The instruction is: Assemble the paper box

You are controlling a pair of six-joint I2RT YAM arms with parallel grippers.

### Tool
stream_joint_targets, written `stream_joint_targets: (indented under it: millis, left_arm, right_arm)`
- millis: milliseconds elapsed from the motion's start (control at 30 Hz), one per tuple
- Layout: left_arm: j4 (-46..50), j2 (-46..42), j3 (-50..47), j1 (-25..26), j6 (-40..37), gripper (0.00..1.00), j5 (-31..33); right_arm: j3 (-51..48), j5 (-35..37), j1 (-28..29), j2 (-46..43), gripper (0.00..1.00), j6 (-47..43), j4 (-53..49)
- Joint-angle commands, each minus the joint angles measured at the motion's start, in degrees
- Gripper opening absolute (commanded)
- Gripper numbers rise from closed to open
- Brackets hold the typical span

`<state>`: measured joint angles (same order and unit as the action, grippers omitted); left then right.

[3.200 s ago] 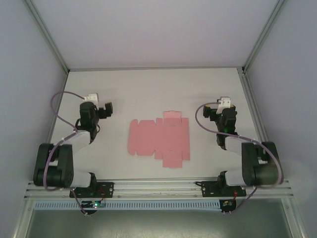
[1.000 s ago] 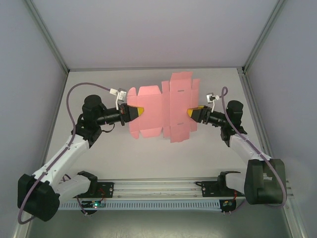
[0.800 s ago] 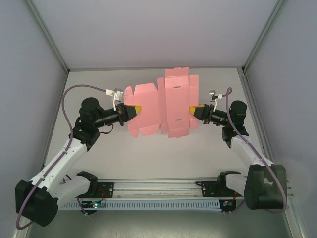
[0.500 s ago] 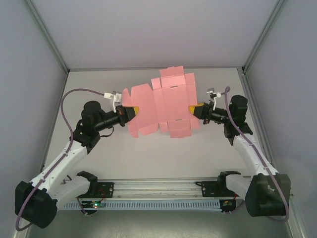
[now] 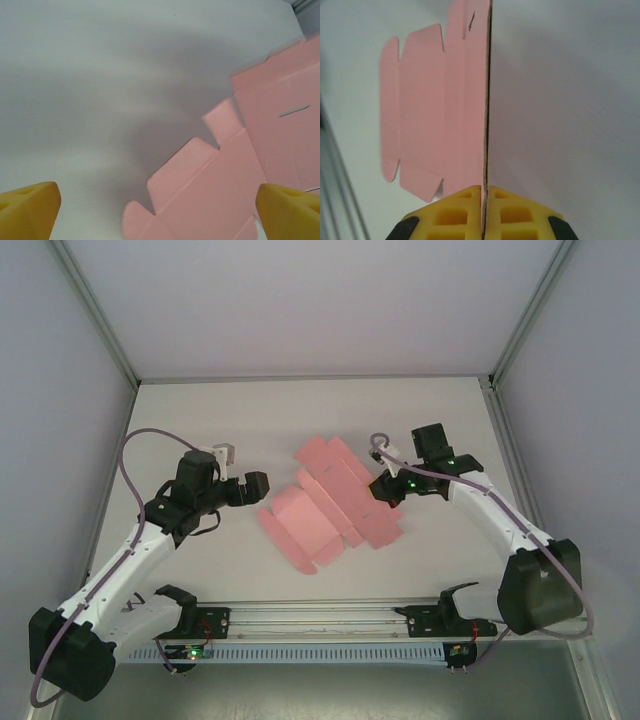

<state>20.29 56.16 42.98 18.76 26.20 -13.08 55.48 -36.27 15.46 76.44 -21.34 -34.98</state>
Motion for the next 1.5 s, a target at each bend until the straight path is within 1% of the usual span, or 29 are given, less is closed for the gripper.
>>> stream_joint_targets:
  millis: [0,100,133,200,267,367,433,467,567,633,700,733,800,833,900,933,1000,1067,1133,1233,1267,1333,1467]
  left_arm:
    - [-1.5,2.9,3.3,0.1,-4.0,1.0,-0.3]
    - [-6.9,7.8,4.7,0.0,-8.3,1.0,-7.2]
    - [-8.0,9.7,5.3,0.0,-9.7,1.0,-8.4]
    - [-8.7,13.5,7.4,0.0,-11.3,1.0,-8.5]
    - [-10.4,16.8,8.6,-0.8,-12.0,1.0,-10.7]
    - [-13.6,20.6,9.4,-2.2,-9.6,1.0,-13.7]
    - [-13.4,23.2,10.8,-2.8,-8.0,1.0,-14.6]
    - [-13.1,24.5,11.4,-3.1,-7.6,1.0,-14.9]
    - [-13.1,28.0,13.0,-3.3,-6.3,1.0,-17.9]
    - [-16.3,28.7,12.3,-3.6,-4.6,1.0,-23.0]
    - [-19.6,27.6,10.7,-3.6,-3.2,1.0,-25.8]
    - [-20.0,27.0,10.1,-3.6,-2.8,1.0,-25.1]
    - [-17.3,26.5,10.5,-3.7,-2.4,1.0,-20.0]
    - [-14.9,26.8,11.2,-3.7,-2.4,1.0,-17.3]
    - [-12.8,28.1,12.3,-3.9,-1.7,1.0,-13.9]
    - [-12.3,28.9,12.5,-3.9,-1.7,1.0,-13.8]
    - [-12.9,30.9,12.7,-4.0,-2.1,1.0,-15.7]
    - [-13.4,32.9,12.6,-3.9,-2.9,1.0,-18.2]
    - [-14.9,34.4,11.8,-4.0,-4.0,1.0,-21.2]
    - [-20.5,35.5,9.6,-3.8,-4.4,1.0,-28.0]
    - [-22.0,35.6,9.2,-3.6,-4.3,1.0,-29.0]
    - [-23.3,35.6,8.6,-3.1,-4.7,1.0,-29.3]
    - [-21.0,36.1,9.6,-2.0,-5.9,1.0,-23.9]
  right_arm:
    - [5.1,10.3,3.3,3.2,0.0,-11.7,-4.6]
    - [9.0,15.7,6.8,7.5,0.0,-18.1,-6.1]
    - [10.0,17.2,7.8,8.7,0.0,-19.7,-5.9]
    - [10.7,19.1,9.4,10.2,0.0,-24.0,-4.0]
    - [9.9,21.5,10.5,10.7,0.0,-27.0,1.0]
    - [6.5,24.1,11.7,10.9,0.0,-30.7,10.8]
    - [4.1,24.3,12.2,10.6,0.0,-33.0,16.3]
    - [2.9,24.1,12.3,10.3,0.0,-33.3,18.9]
    - [0.7,20.8,12.5,9.5,0.0,-37.0,21.6]
    - [-1.2,24.0,13.2,9.5,0.0,-37.8,25.5]
    - [-3.8,30.9,14.5,10.0,0.0,-39.5,31.3]
    - [-5.8,34.8,15.3,10.0,0.0,-40.8,35.8]
    - [-10.2,39.9,16.6,9.7,0.0,-43.7,45.5]
    - [-11.9,40.8,16.9,9.4,0.0,-44.1,49.5]
    - [-14.1,39.9,17.1,8.3,0.0,-44.5,54.4]
    - [-15.1,39.6,17.3,7.7,0.0,-44.5,56.6]
    - [-17.1,39.9,17.9,7.0,0.0,-45.5,61.0]
    - [-17.9,41.2,18.5,6.9,0.0,-46.0,63.0]
    - [-18.2,40.6,18.5,6.8,0.0,-45.5,62.6]
    - [-17.6,40.3,18.8,7.1,0.0,-44.5,60.3]
    - [-17.2,40.1,18.9,7.2,0.0,-44.5,59.5]
    - [-16.8,40.4,19.3,7.6,0.0,-44.3,58.6]
    - [-16.5,40.1,20.0,7.9,0.0,-43.7,58.4]
